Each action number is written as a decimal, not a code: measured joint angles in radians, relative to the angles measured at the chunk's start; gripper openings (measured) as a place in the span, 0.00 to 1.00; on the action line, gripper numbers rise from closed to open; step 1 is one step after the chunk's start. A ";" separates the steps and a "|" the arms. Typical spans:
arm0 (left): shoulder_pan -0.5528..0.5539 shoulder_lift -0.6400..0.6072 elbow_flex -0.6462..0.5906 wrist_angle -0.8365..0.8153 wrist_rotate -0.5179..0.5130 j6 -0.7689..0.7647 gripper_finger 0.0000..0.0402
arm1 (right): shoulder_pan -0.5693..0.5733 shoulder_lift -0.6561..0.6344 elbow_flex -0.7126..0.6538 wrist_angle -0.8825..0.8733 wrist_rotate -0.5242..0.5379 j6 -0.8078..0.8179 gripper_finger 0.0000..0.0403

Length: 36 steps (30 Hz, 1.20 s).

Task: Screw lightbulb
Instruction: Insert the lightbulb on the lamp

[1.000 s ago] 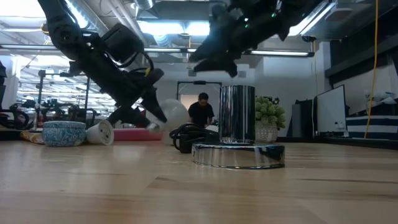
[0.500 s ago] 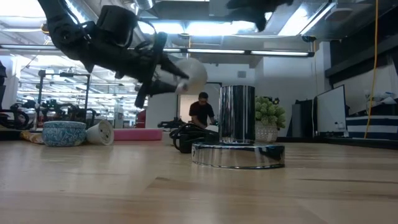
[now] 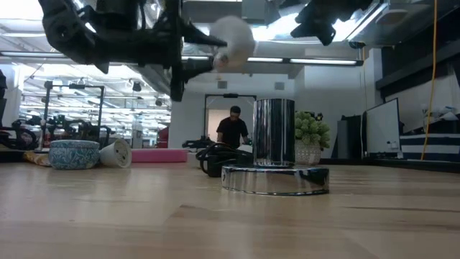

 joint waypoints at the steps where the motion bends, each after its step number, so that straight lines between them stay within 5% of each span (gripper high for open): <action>1: -0.011 0.000 0.000 0.016 0.000 0.015 0.39 | 0.011 0.000 -0.025 0.052 0.000 0.006 0.44; 14: -0.119 0.003 0.025 0.101 -0.112 0.268 0.39 | 0.032 0.117 -0.467 1.167 0.035 0.265 0.44; 24: -0.146 0.122 0.189 0.052 -0.139 0.421 0.39 | 0.032 0.351 -0.436 1.379 -0.005 0.358 0.44; 36: -0.147 0.140 0.200 0.037 -0.132 0.433 0.39 | 0.032 0.367 -0.437 1.471 -0.153 0.358 0.44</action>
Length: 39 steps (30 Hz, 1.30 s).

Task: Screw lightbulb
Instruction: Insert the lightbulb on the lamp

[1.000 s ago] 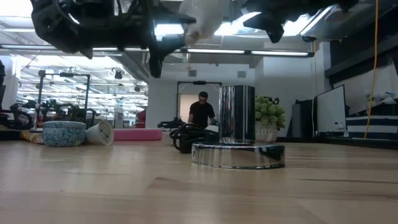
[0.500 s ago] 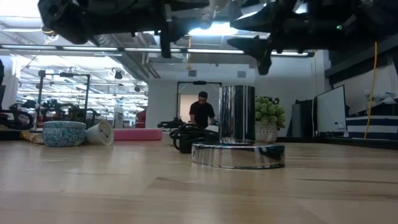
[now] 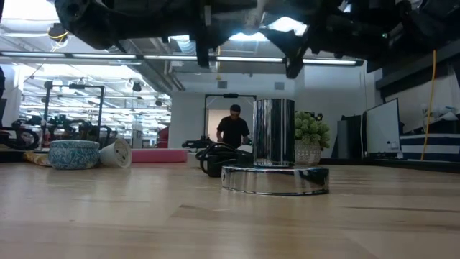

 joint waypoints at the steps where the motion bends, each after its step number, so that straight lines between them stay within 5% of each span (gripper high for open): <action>1: -0.003 0.000 0.000 -0.004 0.003 0.000 0.39 | -0.001 -0.001 -0.003 -0.001 -0.022 -0.001 0.44; 8: -0.013 -0.005 0.001 -0.006 0.010 -0.007 0.39 | -0.002 -0.025 -0.002 -0.005 -0.113 0.000 0.44; 26: -0.009 -0.006 0.001 -0.014 -0.001 -0.025 0.39 | 0.056 -0.026 -0.001 -0.003 0.173 -0.029 0.44; 39: -0.010 -0.006 0.001 -0.011 -0.001 -0.018 0.39 | 0.066 -0.023 0.069 -0.132 0.177 0.007 0.44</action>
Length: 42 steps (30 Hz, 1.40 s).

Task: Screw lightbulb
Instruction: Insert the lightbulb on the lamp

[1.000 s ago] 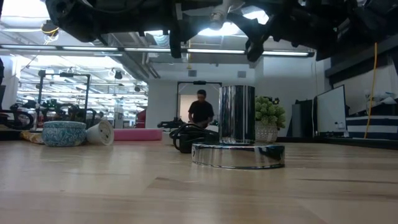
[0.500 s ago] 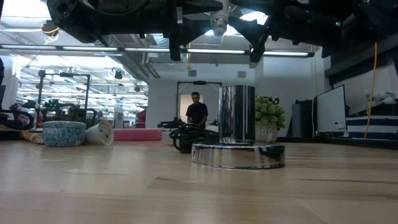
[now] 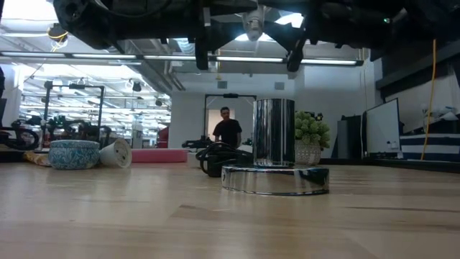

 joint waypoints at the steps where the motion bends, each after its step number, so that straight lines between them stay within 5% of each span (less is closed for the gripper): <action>1: 0.000 0.000 0.000 0.001 -0.002 0.000 0.39 | 0.000 -0.001 0.015 -0.021 0.000 -0.011 0.44; 24: -0.054 0.003 0.002 -0.108 0.016 -0.020 0.39 | 0.027 0.003 0.056 -0.210 -0.173 -0.029 0.44; 42: -0.175 0.052 0.010 -0.164 -0.025 -0.065 0.39 | 0.246 0.003 0.053 -0.392 0.066 -0.116 0.44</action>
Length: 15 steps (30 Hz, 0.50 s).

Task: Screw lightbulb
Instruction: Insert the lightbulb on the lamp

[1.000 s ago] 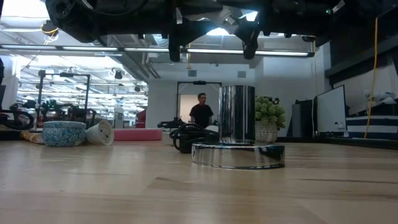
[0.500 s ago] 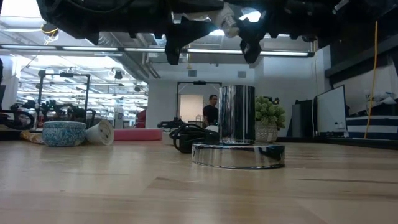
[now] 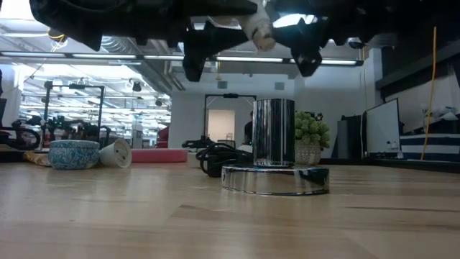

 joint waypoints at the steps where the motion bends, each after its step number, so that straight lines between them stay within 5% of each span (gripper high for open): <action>1: -0.006 0.009 0.006 -0.002 -0.004 0.000 0.39 | 0.006 0.000 0.000 -0.018 0.012 0.000 0.44; 15: -0.041 0.050 0.022 -0.022 -0.019 0.005 0.39 | 0.011 -0.001 -0.001 -0.206 0.039 0.005 0.44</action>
